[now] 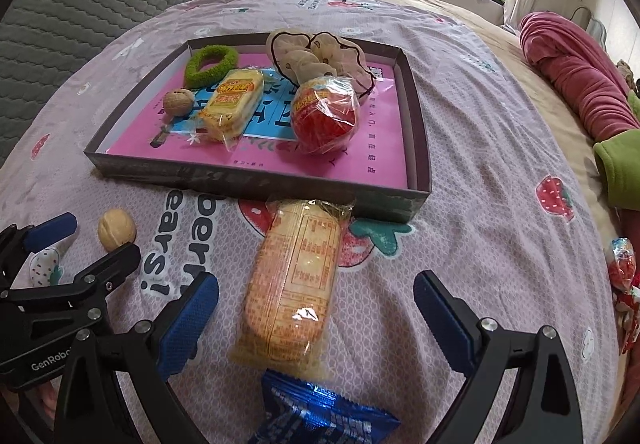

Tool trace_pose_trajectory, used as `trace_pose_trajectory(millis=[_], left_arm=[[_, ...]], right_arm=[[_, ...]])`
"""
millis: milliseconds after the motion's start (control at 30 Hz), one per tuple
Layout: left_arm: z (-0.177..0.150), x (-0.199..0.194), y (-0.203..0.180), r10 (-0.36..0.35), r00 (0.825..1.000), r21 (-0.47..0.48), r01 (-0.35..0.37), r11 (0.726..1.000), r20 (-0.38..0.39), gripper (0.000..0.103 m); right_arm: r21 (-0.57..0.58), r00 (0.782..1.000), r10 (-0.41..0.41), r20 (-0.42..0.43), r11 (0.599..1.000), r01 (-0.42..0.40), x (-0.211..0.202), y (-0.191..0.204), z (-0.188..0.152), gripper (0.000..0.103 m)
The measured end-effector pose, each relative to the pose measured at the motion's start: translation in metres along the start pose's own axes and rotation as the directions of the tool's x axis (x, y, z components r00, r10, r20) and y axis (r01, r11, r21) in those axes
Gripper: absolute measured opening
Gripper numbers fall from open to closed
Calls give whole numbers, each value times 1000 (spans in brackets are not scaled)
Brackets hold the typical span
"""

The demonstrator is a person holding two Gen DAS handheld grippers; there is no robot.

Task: Organize objects
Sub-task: 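Move the left tool toward the walnut while the right tool approaches the orange bread pack, then grasp the walnut with the left tool while the right tool grasps the orange bread pack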

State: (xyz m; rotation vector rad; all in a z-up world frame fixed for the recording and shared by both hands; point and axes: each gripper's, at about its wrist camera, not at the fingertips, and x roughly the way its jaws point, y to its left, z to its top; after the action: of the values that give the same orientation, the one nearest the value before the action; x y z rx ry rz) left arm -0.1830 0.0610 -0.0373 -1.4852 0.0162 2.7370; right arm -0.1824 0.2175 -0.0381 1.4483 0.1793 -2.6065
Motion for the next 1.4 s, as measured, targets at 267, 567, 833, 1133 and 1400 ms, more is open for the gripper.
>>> trace_pose_trajectory(millis=[267, 567, 833, 1133, 1400], left_arm=[[0, 5, -2, -9, 1000, 1, 9, 1000, -3, 87], [-2, 4, -8, -31, 1000, 15, 31, 999, 0, 69], [-4, 5, -9, -46, 999, 11, 45, 999, 4, 51], [-4, 5, -8, -58, 998, 4, 58, 998, 10, 36], [-4, 6, -7, -66, 998, 4, 66, 998, 10, 36]], right_arm=[[4, 1000, -4, -10, 1000, 4, 7, 0, 1, 93], [-6, 1000, 2, -22, 1000, -2, 10, 4, -1, 80], [-9, 1000, 11, -29, 1000, -12, 14, 5, -1, 74], [-9, 999, 25, -29, 1000, -26, 15, 8, 0, 62], [-29, 999, 34, -22, 999, -35, 13, 13, 0, 45]])
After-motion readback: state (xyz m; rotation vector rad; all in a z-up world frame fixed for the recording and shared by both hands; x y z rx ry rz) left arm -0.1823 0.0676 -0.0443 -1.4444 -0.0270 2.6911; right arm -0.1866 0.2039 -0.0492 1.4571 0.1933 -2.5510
